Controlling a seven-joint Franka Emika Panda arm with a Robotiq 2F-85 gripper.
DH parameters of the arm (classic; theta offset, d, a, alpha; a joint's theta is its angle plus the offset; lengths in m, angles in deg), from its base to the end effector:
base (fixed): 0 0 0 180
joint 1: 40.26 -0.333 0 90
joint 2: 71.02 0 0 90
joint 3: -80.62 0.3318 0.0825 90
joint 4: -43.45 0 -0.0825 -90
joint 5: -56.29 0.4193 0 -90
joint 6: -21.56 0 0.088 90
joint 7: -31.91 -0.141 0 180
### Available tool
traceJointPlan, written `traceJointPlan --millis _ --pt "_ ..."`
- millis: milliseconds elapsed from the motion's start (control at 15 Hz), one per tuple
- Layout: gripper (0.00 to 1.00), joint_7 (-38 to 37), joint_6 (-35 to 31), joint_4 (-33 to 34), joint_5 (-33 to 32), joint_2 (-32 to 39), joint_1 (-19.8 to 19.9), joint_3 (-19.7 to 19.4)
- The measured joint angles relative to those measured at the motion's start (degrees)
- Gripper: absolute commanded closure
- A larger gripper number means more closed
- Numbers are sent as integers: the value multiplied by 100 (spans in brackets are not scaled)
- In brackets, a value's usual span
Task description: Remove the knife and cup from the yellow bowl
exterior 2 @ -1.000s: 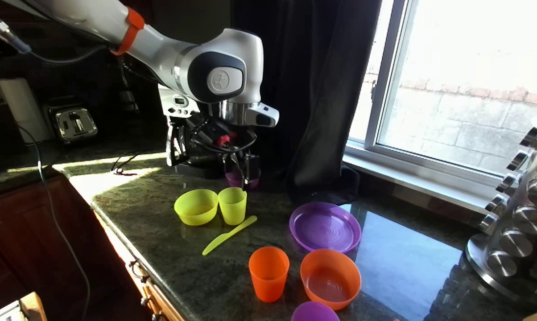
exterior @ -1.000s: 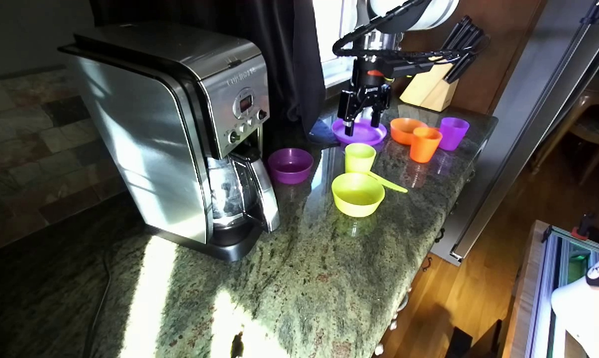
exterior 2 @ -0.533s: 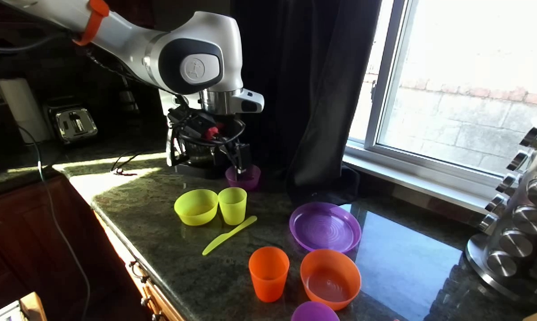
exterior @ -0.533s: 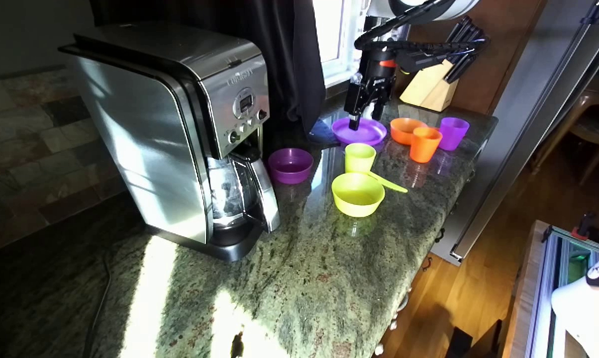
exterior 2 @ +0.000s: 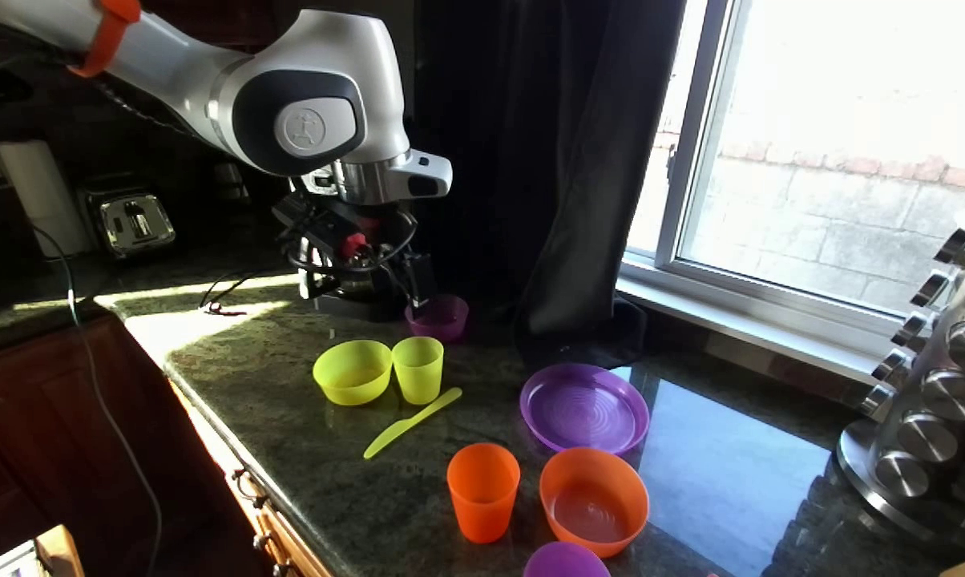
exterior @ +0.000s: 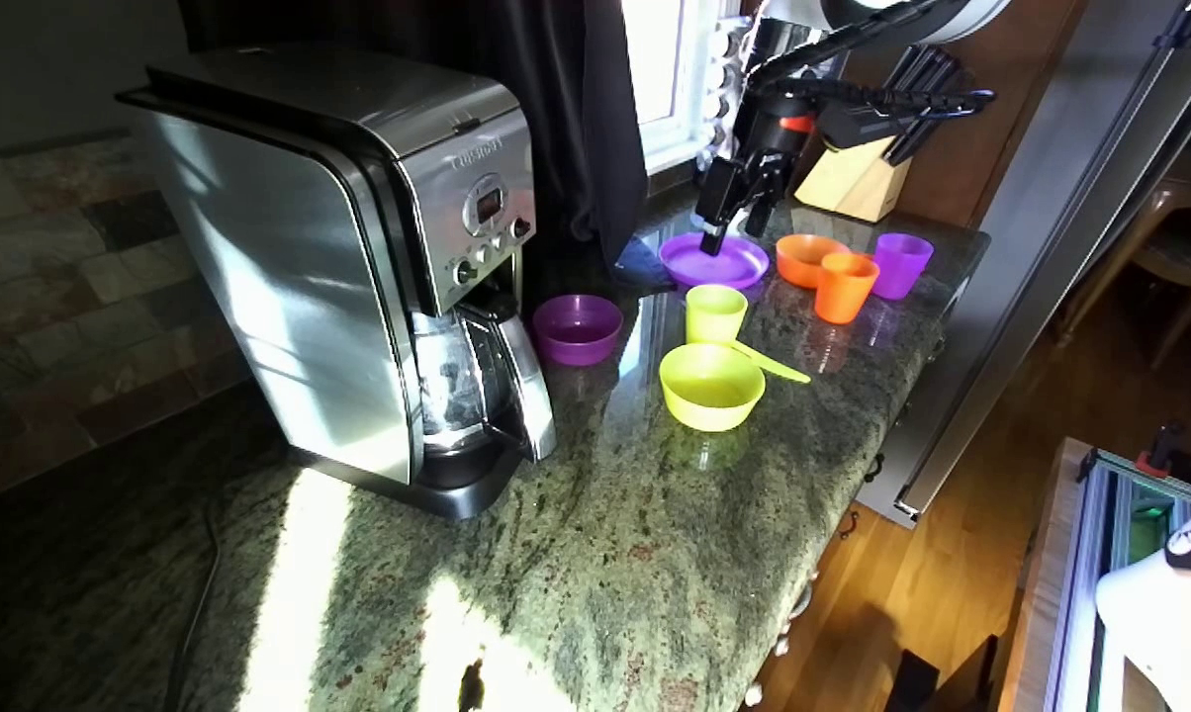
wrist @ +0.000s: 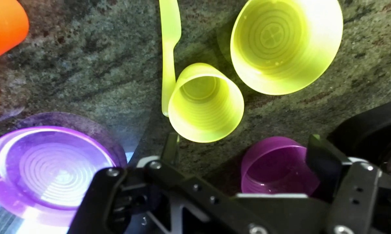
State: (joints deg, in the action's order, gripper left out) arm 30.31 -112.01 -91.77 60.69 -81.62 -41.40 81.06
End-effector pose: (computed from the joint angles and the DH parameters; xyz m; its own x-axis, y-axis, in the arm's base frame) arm 0.5206 0.0175 0.3785 0.9869 -0.0534 0.1522 -0.0438 -0.9969 -0.0660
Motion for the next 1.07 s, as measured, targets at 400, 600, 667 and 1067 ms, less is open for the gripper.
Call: traceJointPlan --millis 400,600,667,1067 --pt "0 0 -9 -333 0 -463 0 0" --pt "0 -2 -9 -456 0 -662 0 0" --pt "0 -3 -9 -491 0 -710 0 0" --pt "0 -7 -9 -593 0 -816 0 0"
